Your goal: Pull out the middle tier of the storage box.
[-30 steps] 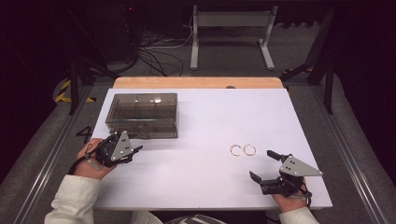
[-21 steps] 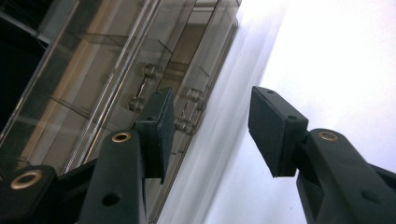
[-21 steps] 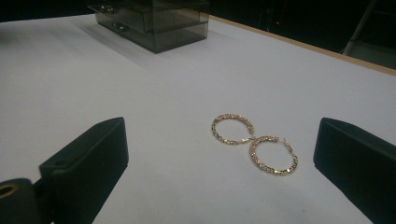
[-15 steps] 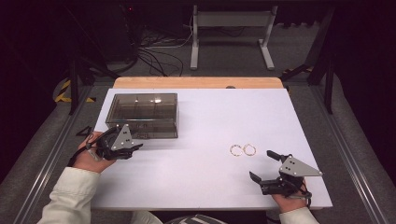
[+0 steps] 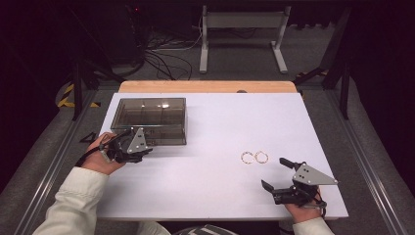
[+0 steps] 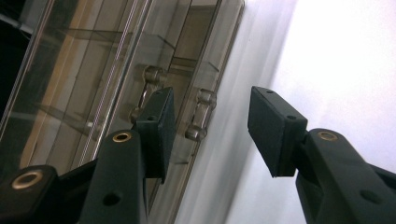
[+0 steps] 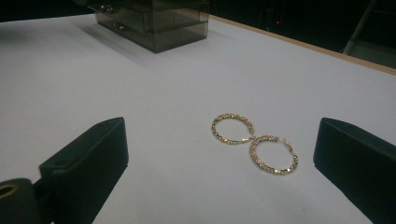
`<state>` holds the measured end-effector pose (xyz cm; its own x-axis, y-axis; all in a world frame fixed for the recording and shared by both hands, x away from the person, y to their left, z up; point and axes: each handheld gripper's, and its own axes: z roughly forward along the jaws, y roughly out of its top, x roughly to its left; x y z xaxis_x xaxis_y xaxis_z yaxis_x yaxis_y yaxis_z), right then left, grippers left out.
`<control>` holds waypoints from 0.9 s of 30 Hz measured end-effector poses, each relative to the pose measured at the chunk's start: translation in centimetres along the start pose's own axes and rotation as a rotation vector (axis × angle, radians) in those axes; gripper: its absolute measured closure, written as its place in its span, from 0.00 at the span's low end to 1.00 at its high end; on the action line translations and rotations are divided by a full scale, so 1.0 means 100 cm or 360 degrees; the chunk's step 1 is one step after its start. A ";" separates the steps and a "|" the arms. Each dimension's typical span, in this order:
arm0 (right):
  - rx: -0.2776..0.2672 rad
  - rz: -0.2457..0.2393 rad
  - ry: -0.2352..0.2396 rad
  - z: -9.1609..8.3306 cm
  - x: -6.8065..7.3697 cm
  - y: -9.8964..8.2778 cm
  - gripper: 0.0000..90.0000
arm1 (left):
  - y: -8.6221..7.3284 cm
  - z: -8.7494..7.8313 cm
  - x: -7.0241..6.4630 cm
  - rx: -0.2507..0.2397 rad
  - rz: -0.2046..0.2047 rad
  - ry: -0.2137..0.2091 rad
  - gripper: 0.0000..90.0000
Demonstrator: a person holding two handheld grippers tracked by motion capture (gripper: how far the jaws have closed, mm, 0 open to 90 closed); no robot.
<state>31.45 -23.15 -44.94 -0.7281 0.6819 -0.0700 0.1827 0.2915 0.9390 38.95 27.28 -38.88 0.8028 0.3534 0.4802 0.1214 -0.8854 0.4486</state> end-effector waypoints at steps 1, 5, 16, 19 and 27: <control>0.0000 0.0000 0.0000 0.000 0.000 0.000 0.04 | 0.001 0.001 0.000 0.0000 0.0011 0.0004 0.58; 0.0000 0.0002 0.0001 0.000 0.000 0.000 0.04 | 0.004 0.006 0.002 0.0016 0.0026 -0.0007 0.58; 0.0001 0.0003 0.0004 0.000 0.000 0.000 0.04 | 0.005 0.016 0.002 0.0061 0.0098 0.0017 0.58; 0.0000 0.0004 0.0006 0.000 0.000 0.000 0.04 | 0.005 0.018 0.001 0.0073 0.0136 0.0030 0.59; 0.0002 0.0008 0.0012 0.000 0.000 0.000 0.04 | 0.005 0.023 0.000 0.0101 0.0180 0.0024 0.60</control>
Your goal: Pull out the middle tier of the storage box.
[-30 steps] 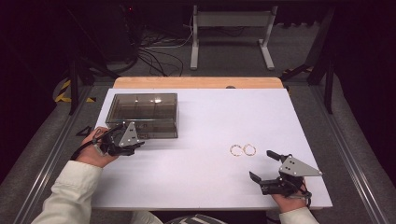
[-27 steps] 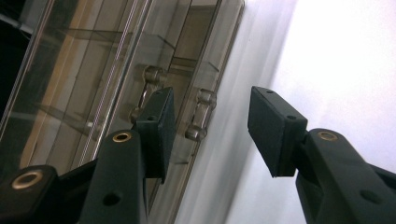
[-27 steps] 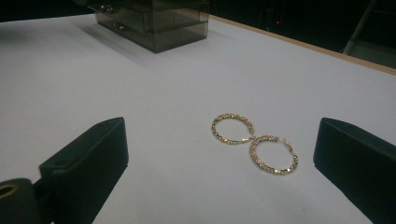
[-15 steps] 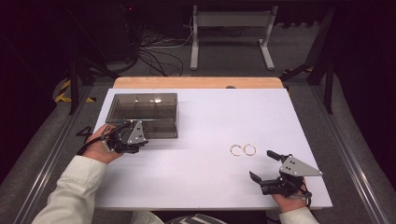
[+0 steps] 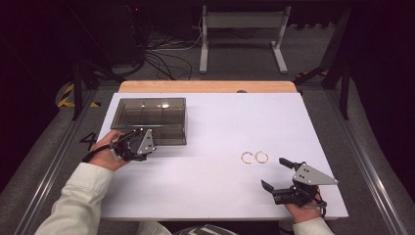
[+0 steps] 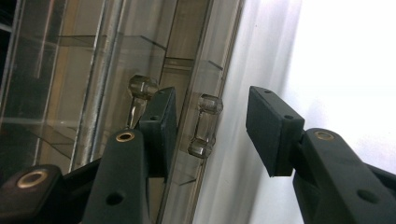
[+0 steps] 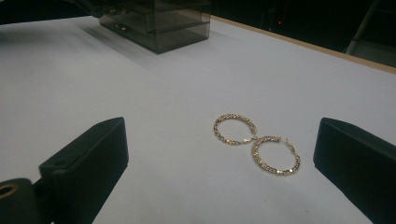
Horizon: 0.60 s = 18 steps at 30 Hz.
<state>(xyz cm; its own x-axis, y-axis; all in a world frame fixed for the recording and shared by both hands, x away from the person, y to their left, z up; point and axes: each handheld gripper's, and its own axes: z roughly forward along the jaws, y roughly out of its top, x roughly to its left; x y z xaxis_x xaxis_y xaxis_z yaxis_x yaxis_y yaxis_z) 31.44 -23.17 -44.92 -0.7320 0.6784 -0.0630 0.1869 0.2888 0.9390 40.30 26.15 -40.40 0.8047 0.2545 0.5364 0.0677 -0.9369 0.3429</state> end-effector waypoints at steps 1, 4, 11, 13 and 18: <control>-0.0001 0.0000 0.0000 0.000 0.000 0.000 0.04 | 0.000 0.000 0.000 0.0008 0.0002 0.0003 0.60; -0.0006 0.0002 0.0004 0.000 0.000 0.000 0.04 | 0.000 0.000 0.000 0.0006 -0.0012 -0.0004 0.60; -0.0006 0.0003 0.0008 0.000 -0.001 0.000 0.04 | -0.001 -0.002 0.001 -0.0003 -0.0038 -0.0031 0.61; -0.0007 0.0000 0.0009 0.000 -0.001 0.000 0.04 | -0.001 -0.003 0.000 0.0003 -0.0036 -0.0038 0.61; -0.0002 0.0001 0.0008 0.000 0.000 0.000 0.04 | -0.001 -0.006 -0.001 0.0006 -0.0030 -0.0051 0.64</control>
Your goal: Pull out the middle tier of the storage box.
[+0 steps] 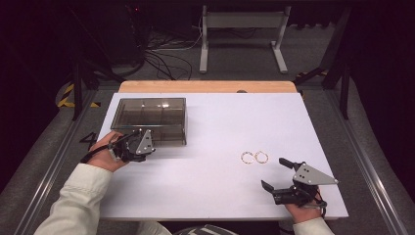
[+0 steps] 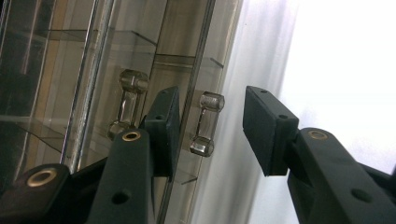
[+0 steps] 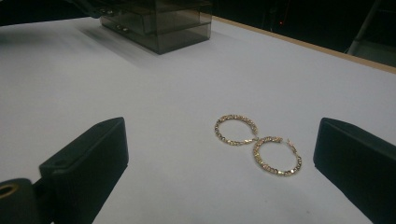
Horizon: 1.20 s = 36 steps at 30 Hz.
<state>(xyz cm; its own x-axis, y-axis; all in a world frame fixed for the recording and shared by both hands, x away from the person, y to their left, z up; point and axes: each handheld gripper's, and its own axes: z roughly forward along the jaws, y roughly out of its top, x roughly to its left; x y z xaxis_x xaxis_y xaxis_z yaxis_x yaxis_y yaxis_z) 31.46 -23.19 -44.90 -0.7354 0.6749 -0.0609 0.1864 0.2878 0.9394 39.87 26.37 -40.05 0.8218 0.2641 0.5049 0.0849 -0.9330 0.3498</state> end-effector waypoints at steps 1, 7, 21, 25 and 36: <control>0.0000 0.0000 0.0000 0.000 0.000 0.000 0.04 | 0.000 0.000 0.000 0.0005 0.0003 0.0006 0.64; -0.0001 -0.0001 0.0004 0.000 0.000 0.000 0.04 | -0.002 0.002 0.003 0.0016 -0.0001 0.0031 0.63; -0.0002 -0.0003 0.0010 0.000 0.000 0.000 0.04 | -0.006 0.019 0.004 0.0161 0.0023 0.0077 0.72; -0.0004 -0.0005 0.0013 0.000 0.000 0.000 0.04 | -0.006 0.018 0.005 0.0151 0.0021 0.0063 0.73; -0.0002 -0.0004 0.0013 0.000 0.000 0.000 0.04 | -0.006 0.006 -0.001 0.0136 0.0045 0.0019 0.75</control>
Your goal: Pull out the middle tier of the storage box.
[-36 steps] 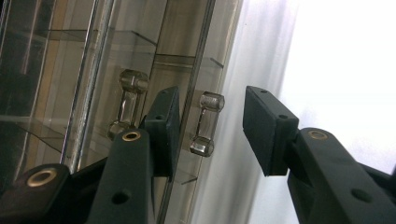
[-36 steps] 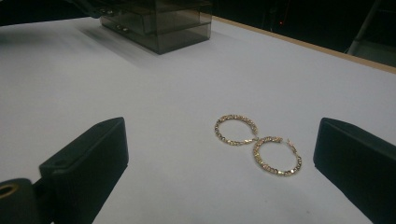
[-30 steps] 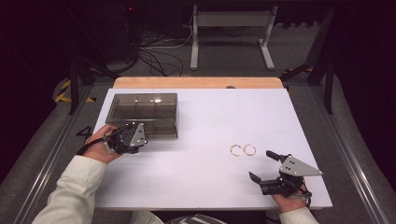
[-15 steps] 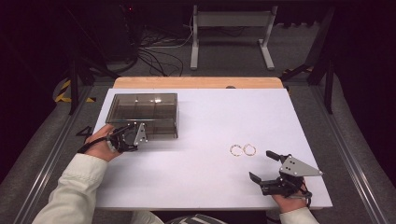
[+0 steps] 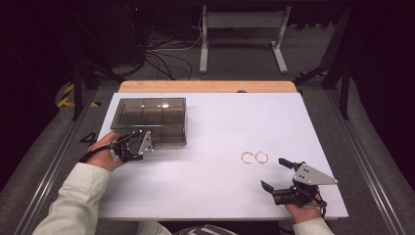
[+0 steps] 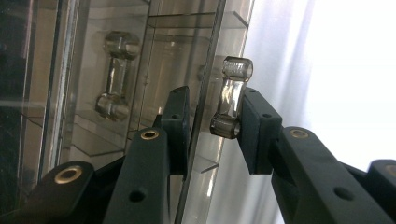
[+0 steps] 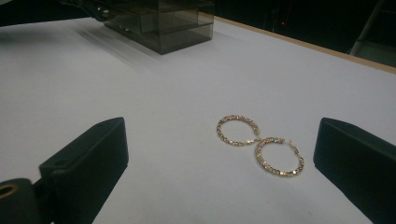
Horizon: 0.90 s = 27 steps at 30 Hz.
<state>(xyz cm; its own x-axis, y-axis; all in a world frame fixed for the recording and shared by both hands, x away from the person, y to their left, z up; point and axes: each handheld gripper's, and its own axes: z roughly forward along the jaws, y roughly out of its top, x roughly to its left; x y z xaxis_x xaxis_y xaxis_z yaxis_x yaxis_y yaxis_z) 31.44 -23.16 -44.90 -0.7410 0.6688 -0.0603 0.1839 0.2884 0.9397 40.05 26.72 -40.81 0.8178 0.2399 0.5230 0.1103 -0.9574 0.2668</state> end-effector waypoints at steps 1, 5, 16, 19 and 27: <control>0.0000 0.0000 0.0000 0.000 0.000 0.000 0.04 | 0.000 -0.002 -0.001 0.0000 0.0001 -0.0007 0.75; -0.0002 -0.0003 -0.0001 0.000 0.000 0.000 0.04 | 0.001 -0.007 -0.004 0.0000 0.0010 -0.0021 0.75; -0.0013 0.0011 -0.0007 -0.002 -0.001 0.000 0.04 | -0.001 -0.015 -0.013 0.0019 0.0029 -0.0041 0.75; -0.0012 0.0012 -0.0009 -0.002 -0.001 0.000 0.04 | -0.002 -0.016 -0.016 0.0014 0.0032 -0.0041 0.75; -0.0009 0.0012 -0.0006 -0.001 -0.001 0.000 0.04 | -0.003 -0.016 -0.021 0.0024 0.0035 -0.0051 0.75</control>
<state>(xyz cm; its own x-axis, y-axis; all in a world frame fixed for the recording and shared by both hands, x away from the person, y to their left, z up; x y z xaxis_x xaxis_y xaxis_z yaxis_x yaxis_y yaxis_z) 31.46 -23.27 -44.86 -0.7373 0.6734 -0.0547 0.1856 0.2797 0.9420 37.38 26.79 -40.65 0.8378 0.2140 0.5023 0.1006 -0.9647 0.2432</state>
